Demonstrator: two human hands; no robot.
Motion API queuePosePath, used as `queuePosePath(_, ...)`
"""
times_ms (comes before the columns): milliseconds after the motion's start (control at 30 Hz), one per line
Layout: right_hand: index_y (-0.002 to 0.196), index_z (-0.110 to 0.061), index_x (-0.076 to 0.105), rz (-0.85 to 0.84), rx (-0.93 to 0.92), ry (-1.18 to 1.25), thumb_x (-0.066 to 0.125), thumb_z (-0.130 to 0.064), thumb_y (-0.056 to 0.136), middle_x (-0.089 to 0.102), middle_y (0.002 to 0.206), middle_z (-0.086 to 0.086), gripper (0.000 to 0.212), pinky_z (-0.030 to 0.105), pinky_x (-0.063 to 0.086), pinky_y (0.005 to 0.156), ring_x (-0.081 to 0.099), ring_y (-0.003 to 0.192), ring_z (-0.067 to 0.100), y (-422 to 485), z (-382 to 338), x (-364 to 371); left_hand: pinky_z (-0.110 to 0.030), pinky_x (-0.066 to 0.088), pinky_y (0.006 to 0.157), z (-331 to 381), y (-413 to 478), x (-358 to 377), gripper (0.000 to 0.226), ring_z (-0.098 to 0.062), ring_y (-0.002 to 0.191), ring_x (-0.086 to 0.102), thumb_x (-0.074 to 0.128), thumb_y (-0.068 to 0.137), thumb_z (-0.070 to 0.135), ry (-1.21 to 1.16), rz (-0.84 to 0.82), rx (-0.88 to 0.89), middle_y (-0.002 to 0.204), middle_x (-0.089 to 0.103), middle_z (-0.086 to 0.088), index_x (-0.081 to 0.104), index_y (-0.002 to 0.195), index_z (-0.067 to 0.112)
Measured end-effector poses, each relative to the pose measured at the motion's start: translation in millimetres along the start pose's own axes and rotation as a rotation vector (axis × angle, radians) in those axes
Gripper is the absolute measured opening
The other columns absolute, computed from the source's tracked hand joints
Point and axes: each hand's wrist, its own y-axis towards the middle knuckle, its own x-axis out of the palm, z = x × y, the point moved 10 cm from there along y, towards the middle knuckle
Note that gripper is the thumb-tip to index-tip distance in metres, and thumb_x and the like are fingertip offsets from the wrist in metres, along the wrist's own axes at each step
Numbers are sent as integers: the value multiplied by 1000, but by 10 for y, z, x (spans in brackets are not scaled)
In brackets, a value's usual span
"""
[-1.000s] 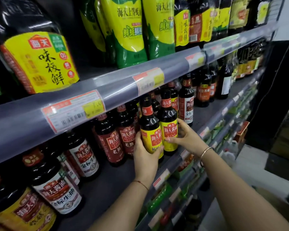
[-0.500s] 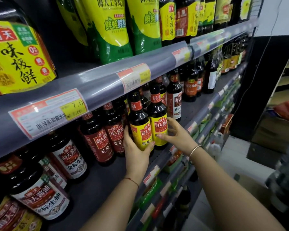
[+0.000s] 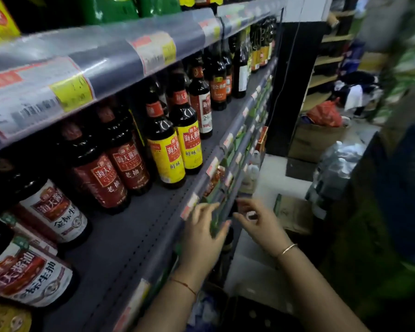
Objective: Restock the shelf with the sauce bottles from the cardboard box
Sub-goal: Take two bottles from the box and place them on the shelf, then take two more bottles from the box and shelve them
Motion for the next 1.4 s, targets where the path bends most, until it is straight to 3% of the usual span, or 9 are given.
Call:
queuePosePath(67,112,-22,62,5,37,-165,65,-18,86,59,98,-9,27,11,45,80,58,94,-3,-332,290,-2,-38,41,104,-130,-185,446,43,-17,125,44,56,88,42,115,-195,17,129,44,3,49,127,27)
queuePosePath(133,119,-15,60,-31,125,-325,63,-24,87,60,109,2,34,28,49,90,59,102,16,-658,689,36,-35,36,107,-285,-420,839,46,-19,129,39,55,90,38,249,-334,27,133,42,0,47,132,23)
queuePosePath(200,121,-16,59,-70,248,-400,60,-27,87,59,114,5,36,35,48,93,58,106,21,-1016,1128,94,-34,36,107,-451,-691,1201,47,-21,126,40,52,91,38,325,-468,25,133,42,-2,46,134,20)
queuePosePath(400,122,-19,57,-169,494,-483,54,-22,88,57,119,5,35,35,47,93,57,110,25,-1899,2263,421,-35,35,101,-1172,-1464,2184,39,-23,122,42,47,92,38,472,-760,39,128,47,-1,46,127,23)
queuePosePath(533,122,-18,57,-215,576,-486,53,-18,88,57,127,5,34,33,47,95,56,113,24,-2240,3079,784,-36,37,100,-1828,-1826,2823,38,-23,122,43,50,90,38,459,-857,14,130,48,-2,48,126,25)
queuePosePath(800,125,-23,55,-334,620,-516,53,-20,87,59,121,8,38,37,50,89,58,108,28,-2643,4740,1639,-34,43,97,-3108,-2390,3983,32,-20,118,46,52,91,31,419,-955,-23,127,46,-2,50,122,22)
queuePosePath(1000,129,-21,49,-377,669,-543,55,-24,86,53,126,8,43,35,46,93,53,114,28,-2838,5851,2108,-36,46,95,-3974,-2730,4690,34,-20,115,49,54,91,27,330,-980,-159,131,41,0,49,124,23)
queuePosePath(1233,137,-23,40,-270,683,-372,67,-29,82,45,138,3,62,28,41,100,48,124,21,-2945,6575,2474,-27,35,104,-4676,-2911,5109,61,-22,131,42,59,90,21,206,-899,-292,145,33,-5,32,143,16)
queuePosePath(1400,132,-13,48,-167,679,-257,72,-19,79,51,134,8,59,22,34,101,49,124,21,-2943,6839,2599,-13,27,92,-4931,-2950,5288,56,-21,128,45,67,84,12,93,-755,-450,138,45,-9,43,135,9)
